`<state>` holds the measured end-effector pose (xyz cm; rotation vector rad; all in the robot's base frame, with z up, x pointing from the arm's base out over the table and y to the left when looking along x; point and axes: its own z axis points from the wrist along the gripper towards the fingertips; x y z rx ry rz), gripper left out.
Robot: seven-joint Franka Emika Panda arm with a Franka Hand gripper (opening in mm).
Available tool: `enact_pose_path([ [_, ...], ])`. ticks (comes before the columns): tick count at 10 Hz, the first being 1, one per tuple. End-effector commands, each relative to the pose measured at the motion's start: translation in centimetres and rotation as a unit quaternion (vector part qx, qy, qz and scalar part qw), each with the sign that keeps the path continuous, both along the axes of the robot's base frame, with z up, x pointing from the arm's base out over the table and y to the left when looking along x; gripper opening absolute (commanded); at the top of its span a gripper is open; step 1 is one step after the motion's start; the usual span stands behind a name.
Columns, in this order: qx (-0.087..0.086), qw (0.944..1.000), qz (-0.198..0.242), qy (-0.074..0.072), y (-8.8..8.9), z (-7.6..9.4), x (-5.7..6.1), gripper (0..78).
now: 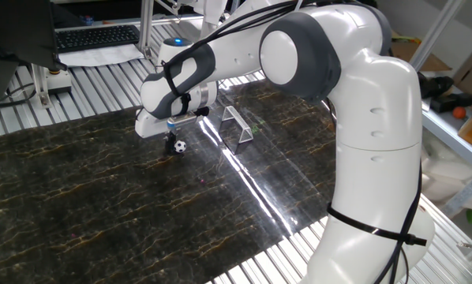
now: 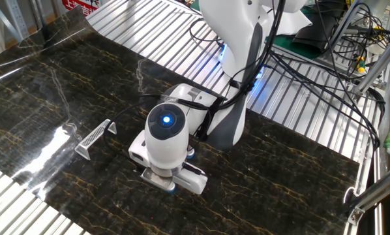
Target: Push the soccer ball into the goal
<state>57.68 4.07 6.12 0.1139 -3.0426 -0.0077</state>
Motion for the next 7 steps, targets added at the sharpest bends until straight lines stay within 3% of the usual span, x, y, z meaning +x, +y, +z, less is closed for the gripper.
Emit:
enact_pose_path([
  [1, 0.021, 0.9997, -0.011, 0.002, 0.07, 0.19, 0.09, 0.0],
  [3, 0.04, 0.999, -0.016, 0.012, 0.2, 0.27, 0.04, 0.0],
  [7, 0.006, 0.9999, -0.005, 0.013, 0.81, 0.62, -0.19, 0.0],
])
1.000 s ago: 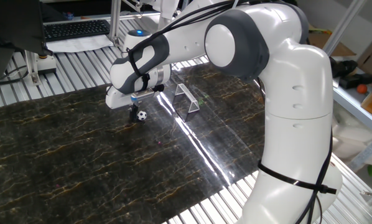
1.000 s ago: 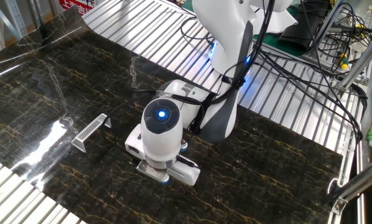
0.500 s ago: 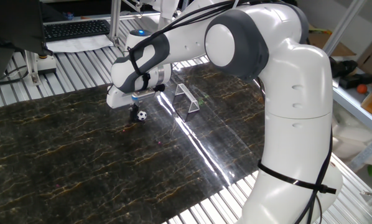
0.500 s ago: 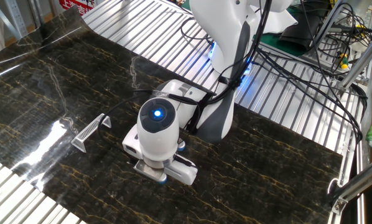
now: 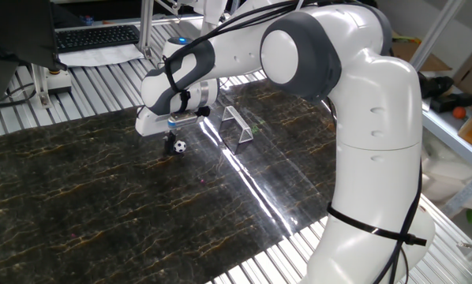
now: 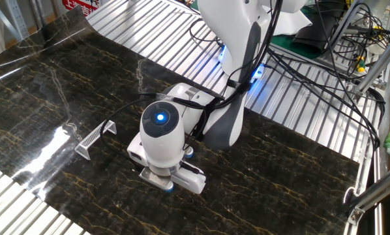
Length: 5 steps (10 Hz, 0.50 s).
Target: Push the soccer ball into the goal
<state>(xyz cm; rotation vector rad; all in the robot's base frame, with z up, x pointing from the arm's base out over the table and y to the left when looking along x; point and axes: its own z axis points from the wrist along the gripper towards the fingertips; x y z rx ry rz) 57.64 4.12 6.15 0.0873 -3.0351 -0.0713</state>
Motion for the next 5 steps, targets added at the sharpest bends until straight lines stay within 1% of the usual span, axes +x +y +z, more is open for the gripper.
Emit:
enact_pose_path([
  [1, -0.029, 0.9995, 0.006, 0.009, 1.11, 0.79, -0.3, 0.0],
  [3, -0.029, 0.9995, 0.002, 0.009, 1.55, 1.05, -0.49, 0.0],
  [5, -0.024, 0.9997, -0.002, 0.009, 1.36, 0.9, -0.52, 0.0],
])
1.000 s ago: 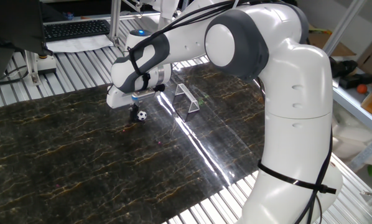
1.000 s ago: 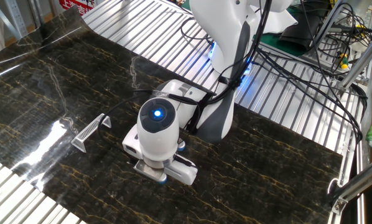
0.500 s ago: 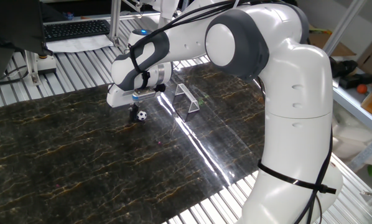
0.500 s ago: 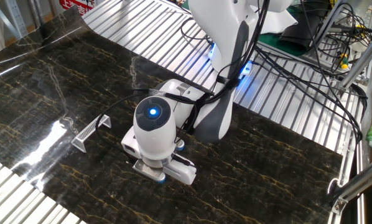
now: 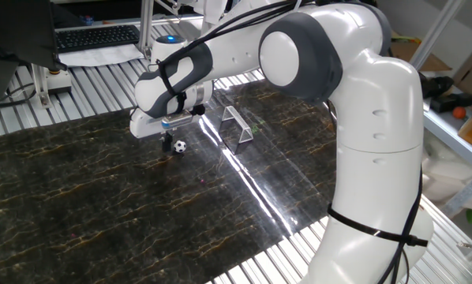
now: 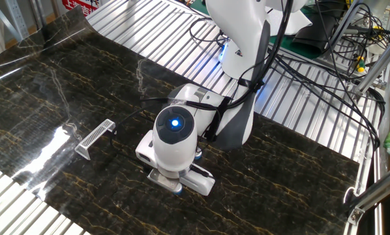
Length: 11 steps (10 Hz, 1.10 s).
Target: Push the soccer ball into the goal
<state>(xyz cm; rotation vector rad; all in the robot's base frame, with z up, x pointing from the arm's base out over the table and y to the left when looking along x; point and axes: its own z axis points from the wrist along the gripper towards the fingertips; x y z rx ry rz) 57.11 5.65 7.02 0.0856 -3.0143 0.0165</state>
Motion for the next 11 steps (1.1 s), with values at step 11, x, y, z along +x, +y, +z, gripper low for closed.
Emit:
enact_pose_path([
  [11, 0.017, 0.9998, 0.005, -0.001, -1.15, -0.52, 0.34, 0.0],
])
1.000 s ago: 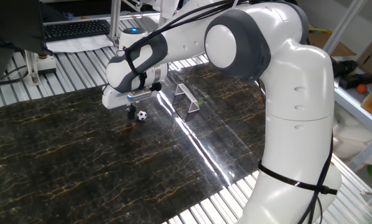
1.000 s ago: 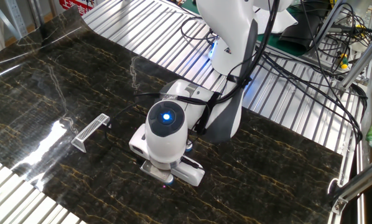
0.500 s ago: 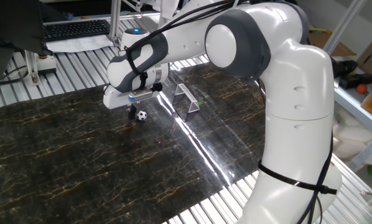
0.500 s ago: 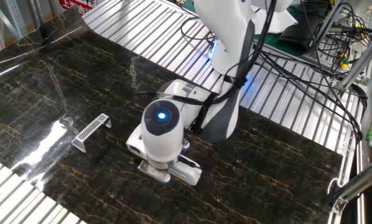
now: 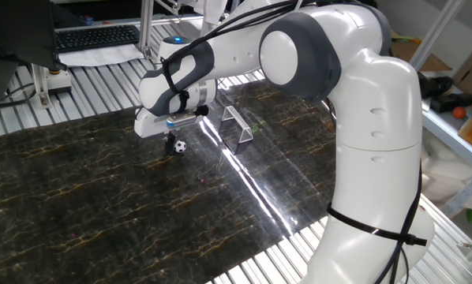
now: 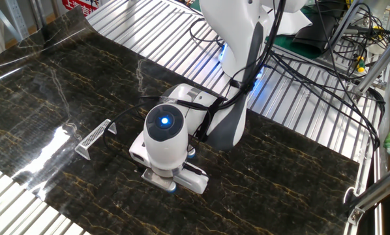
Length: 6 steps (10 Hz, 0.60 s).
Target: Push the soccer ball into the goal
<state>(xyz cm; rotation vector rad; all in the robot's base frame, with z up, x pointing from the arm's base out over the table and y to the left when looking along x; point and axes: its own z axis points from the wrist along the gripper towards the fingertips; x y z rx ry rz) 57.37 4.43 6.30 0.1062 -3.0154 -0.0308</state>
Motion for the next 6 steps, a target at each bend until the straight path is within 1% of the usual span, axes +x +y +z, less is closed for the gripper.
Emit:
enact_pose_path([
  [1, -0.003, 1.0, 0.0, -0.001, 0.1, 0.3, 0.1, 0.0],
  [2, -0.109, 0.9923, 0.059, 0.0, 0.1, 0.9, 0.4, 0.0],
  [3, -0.203, 0.9752, 0.088, 0.0, 0.1, 2.4, 1.3, 0.0],
  [4, -0.183, 0.979, 0.089, -0.009, -0.6, 3.4, 1.8, 0.0],
  [5, -0.207, 0.9735, 0.093, -0.026, -1.5, 3.7, 1.9, 0.0],
  [6, -0.152, 0.9849, 0.082, -0.011, -2.3, 3.3, 2.2, 0.0],
])
